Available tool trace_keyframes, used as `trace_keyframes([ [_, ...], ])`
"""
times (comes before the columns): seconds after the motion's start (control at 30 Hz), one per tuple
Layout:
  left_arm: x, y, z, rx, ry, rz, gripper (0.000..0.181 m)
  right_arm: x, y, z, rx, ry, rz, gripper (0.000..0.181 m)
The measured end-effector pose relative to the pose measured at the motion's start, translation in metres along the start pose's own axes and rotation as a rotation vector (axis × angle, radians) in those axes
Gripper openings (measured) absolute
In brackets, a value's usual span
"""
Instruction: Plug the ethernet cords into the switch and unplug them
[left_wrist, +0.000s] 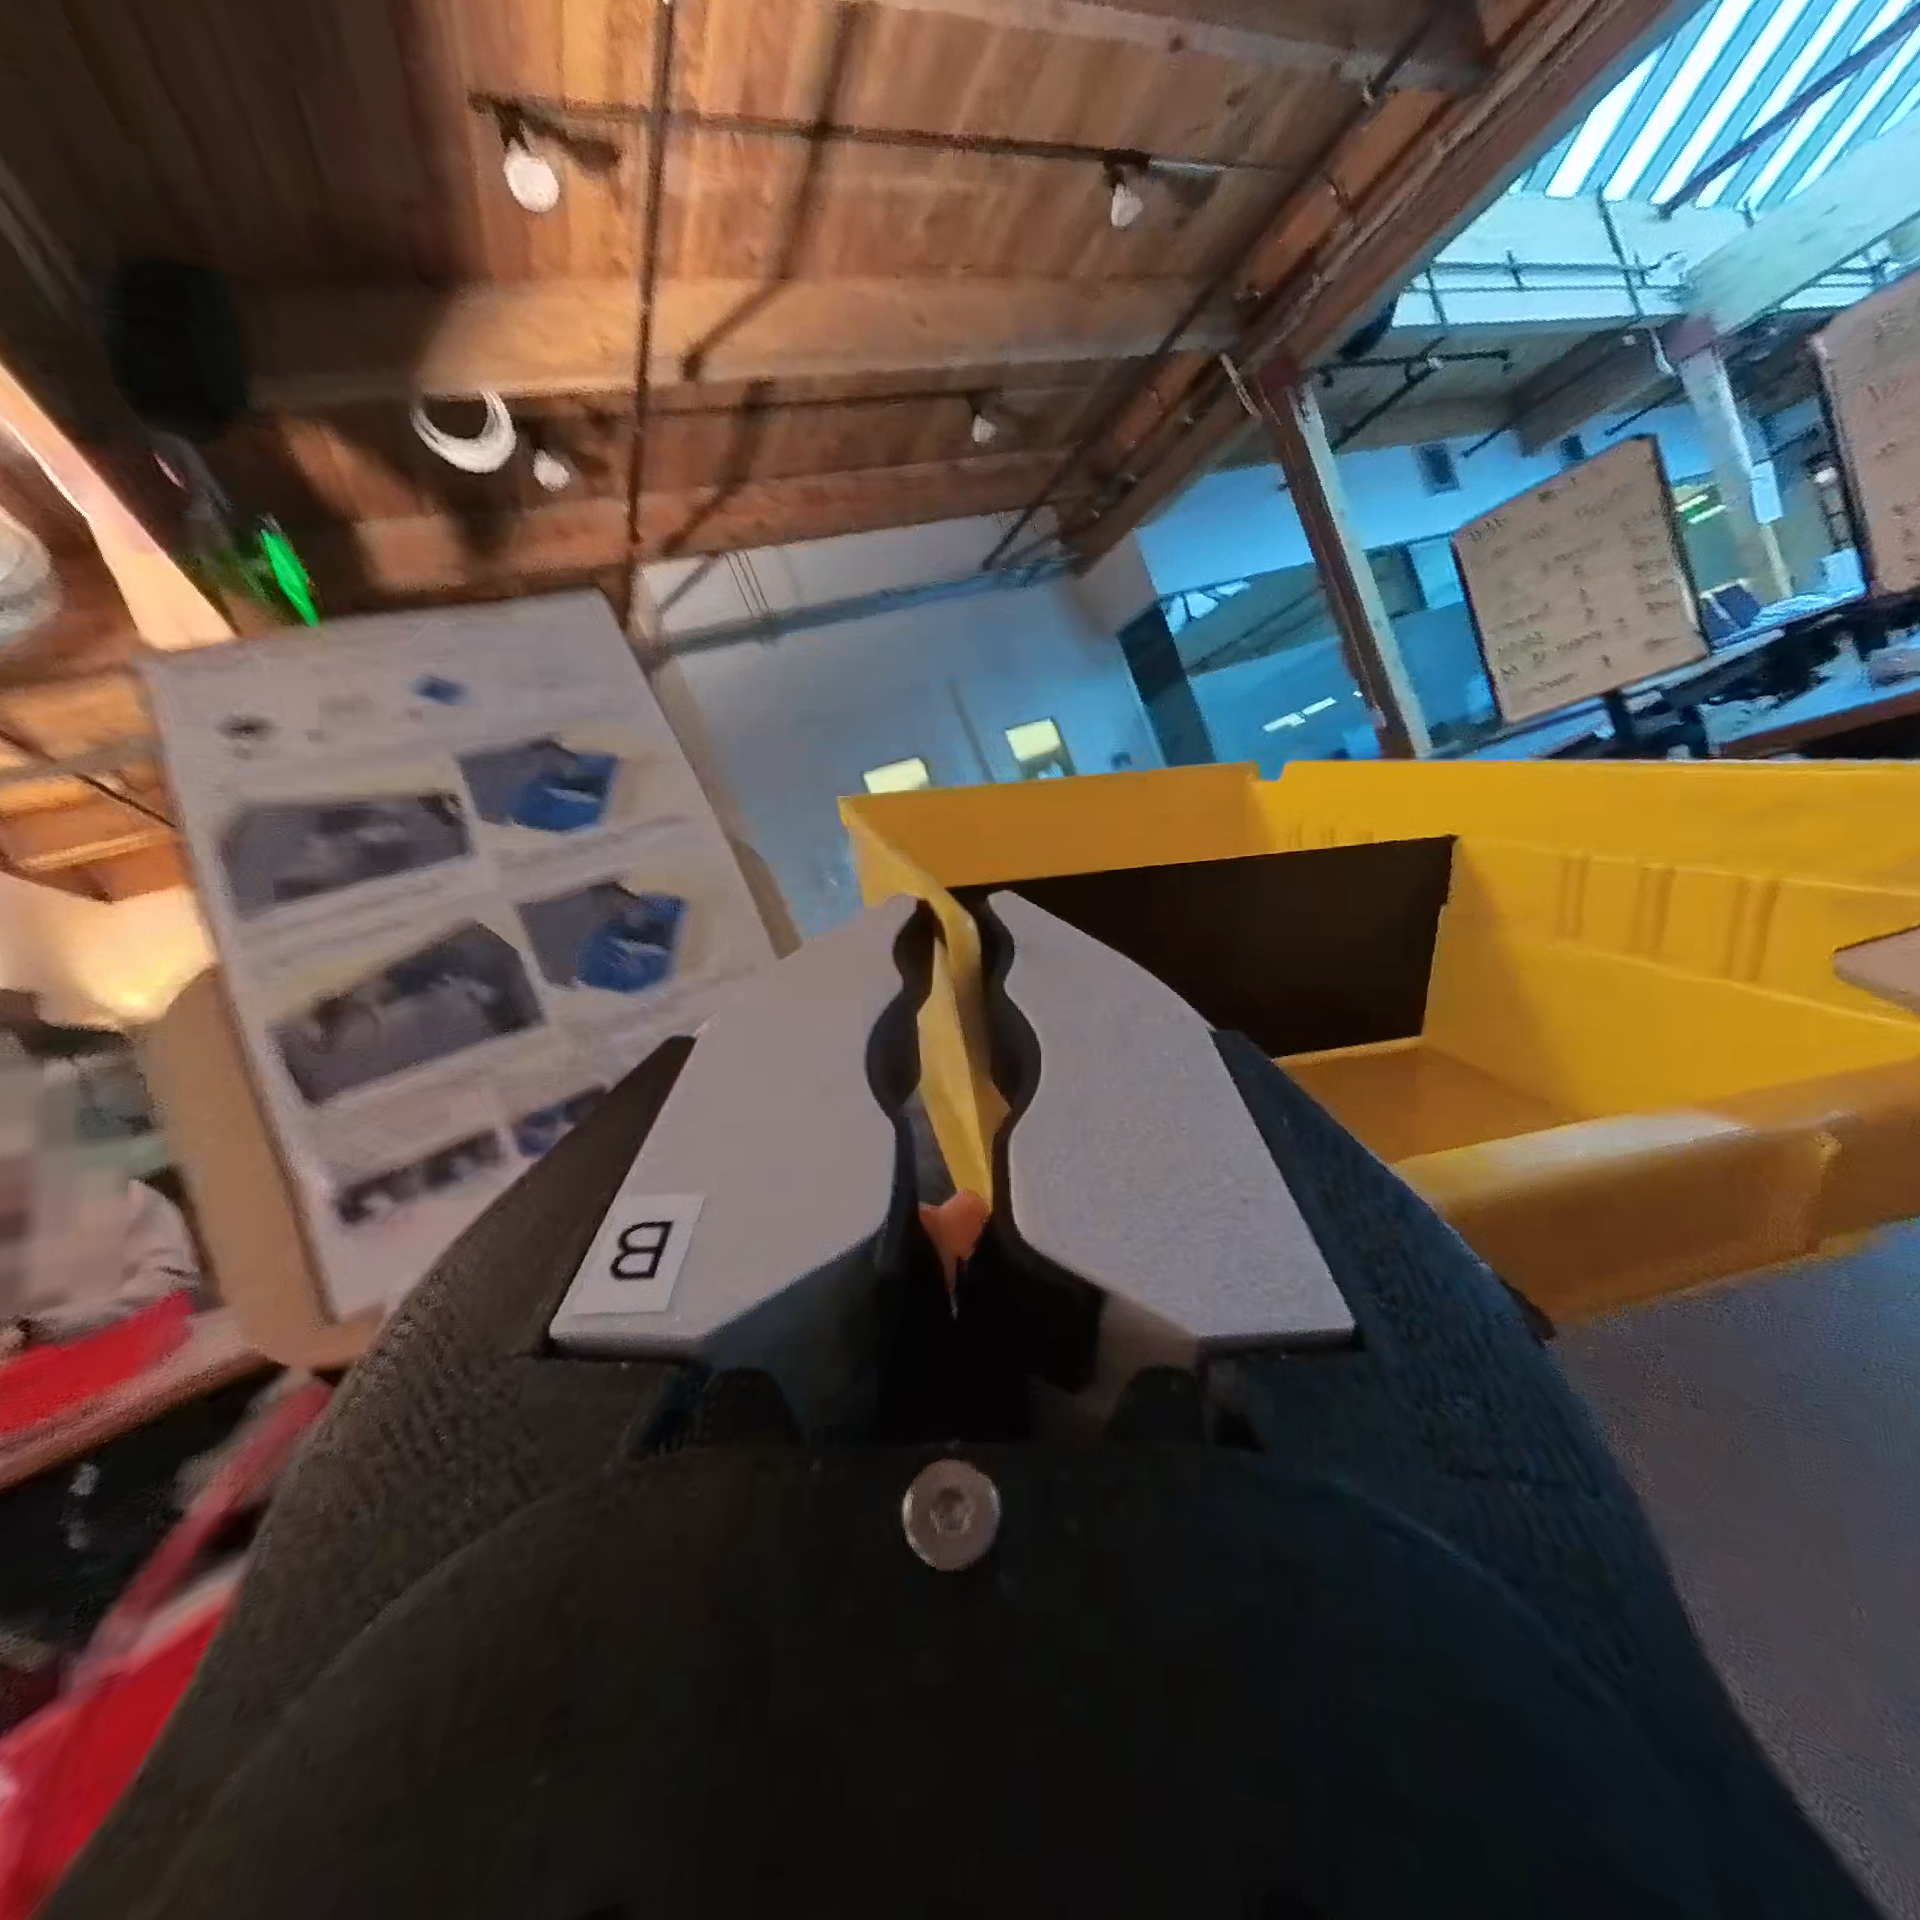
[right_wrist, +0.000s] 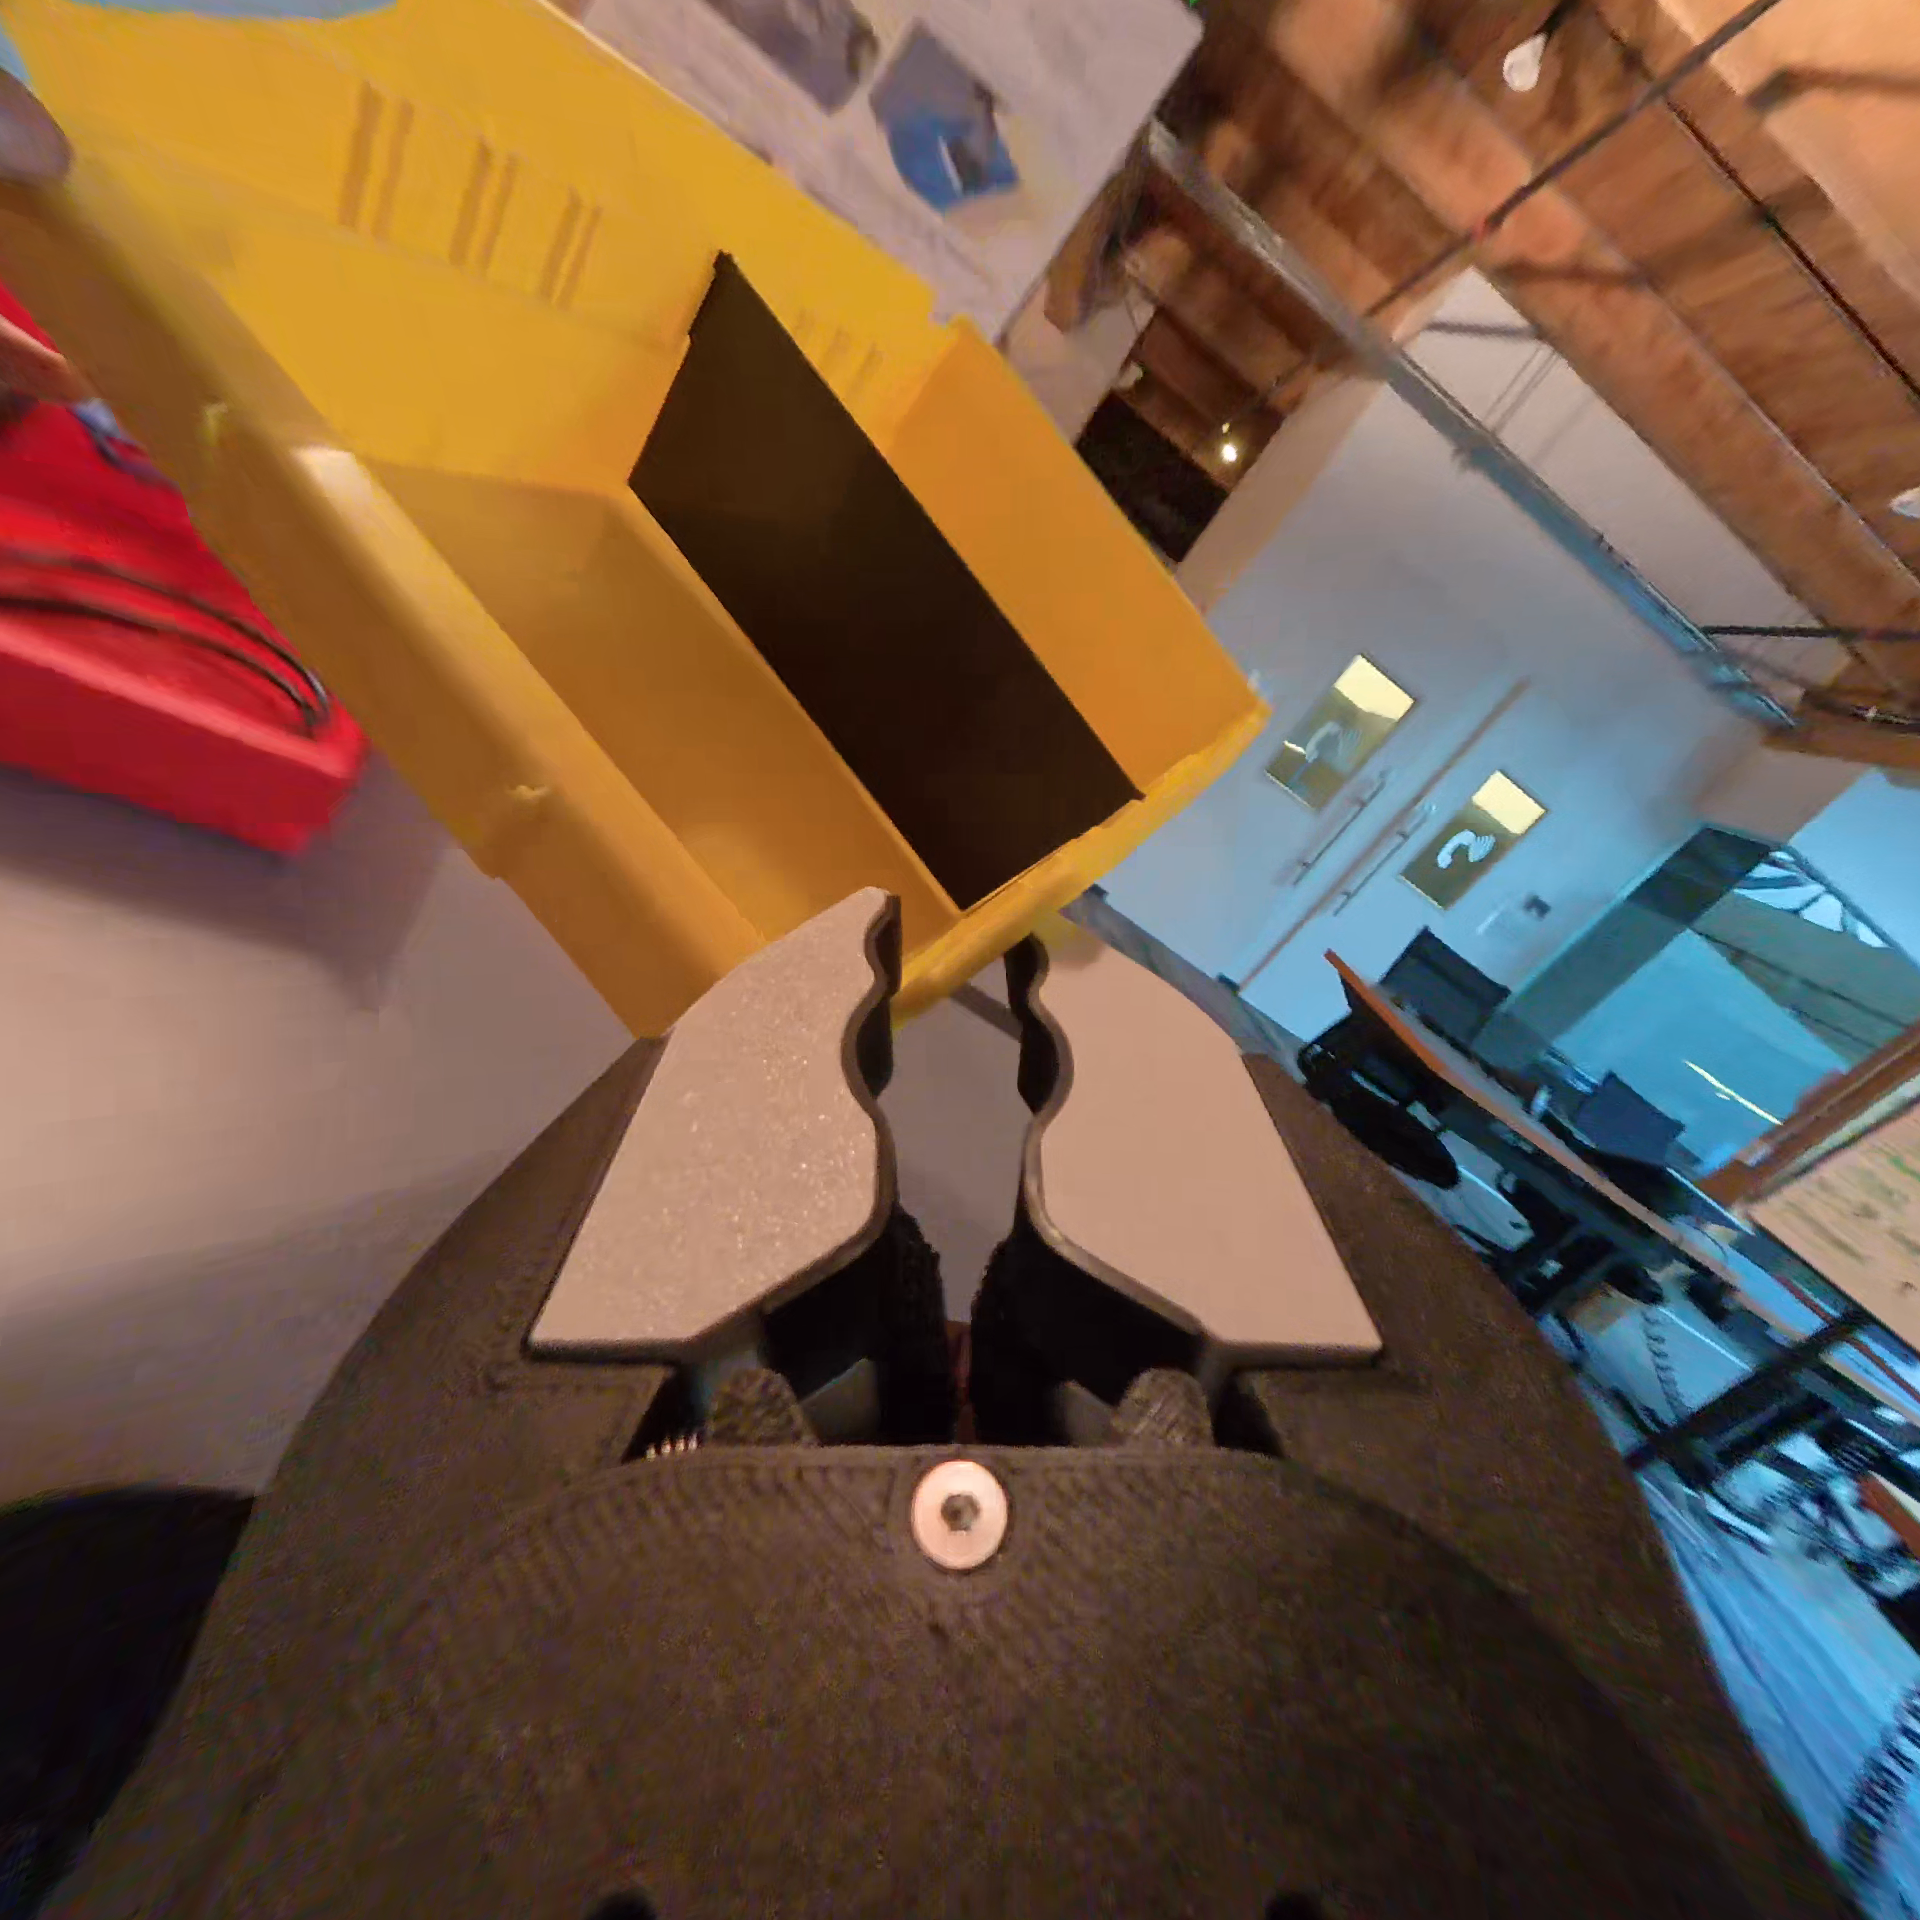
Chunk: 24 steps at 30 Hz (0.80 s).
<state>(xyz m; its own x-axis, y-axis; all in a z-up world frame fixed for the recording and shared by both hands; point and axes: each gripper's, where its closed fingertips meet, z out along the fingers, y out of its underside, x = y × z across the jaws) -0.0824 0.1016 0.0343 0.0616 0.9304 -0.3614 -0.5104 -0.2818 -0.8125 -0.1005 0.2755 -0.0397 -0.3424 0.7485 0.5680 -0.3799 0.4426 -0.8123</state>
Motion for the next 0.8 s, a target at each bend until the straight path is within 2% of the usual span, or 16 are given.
trace_keyframes([
  [0.13, 0.043, 0.056, 0.009, -0.141, 0.054, -0.077, 0.008, 0.009, 0.050, -0.004, -0.096, -0.011, -0.052, 0.019],
  [0.23, 0.059, 0.086, 0.009, -0.231, 0.067, -0.159, 0.009, 0.006, 0.075, 0.001, -0.161, -0.043, -0.046, 0.018],
  [0.43, 0.077, 0.116, 0.003, -0.321, 0.131, -0.188, 0.012, 0.007, 0.099, 0.004, -0.225, -0.062, -0.035, 0.017],
  [0.5, 0.087, 0.121, 0.000, -0.331, 0.193, -0.110, 0.016, 0.012, 0.105, 0.002, -0.246, -0.064, -0.032, 0.017],
  [0.57, 0.099, 0.128, -0.006, -0.403, 0.283, -0.106, 0.019, 0.013, 0.117, -0.001, -0.292, -0.099, -0.019, 0.017],
  [0.63, 0.113, 0.136, -0.016, -0.513, 0.411, -0.115, 0.022, 0.008, 0.131, -0.006, -0.338, -0.183, 0.021, 0.033],
  [0.67, 0.118, 0.135, -0.019, -0.536, 0.467, -0.120, 0.032, 0.008, 0.133, -0.006, -0.328, -0.197, 0.050, 0.046],
  [0.7, 0.117, 0.132, -0.020, -0.546, 0.488, -0.115, 0.047, 0.011, 0.130, -0.006, -0.293, -0.185, 0.074, 0.053],
  [0.8, 0.097, 0.124, -0.022, -0.586, 0.504, -0.035, 0.071, 0.030, 0.100, -0.008, -0.106, -0.096, 0.097, 0.072],
])
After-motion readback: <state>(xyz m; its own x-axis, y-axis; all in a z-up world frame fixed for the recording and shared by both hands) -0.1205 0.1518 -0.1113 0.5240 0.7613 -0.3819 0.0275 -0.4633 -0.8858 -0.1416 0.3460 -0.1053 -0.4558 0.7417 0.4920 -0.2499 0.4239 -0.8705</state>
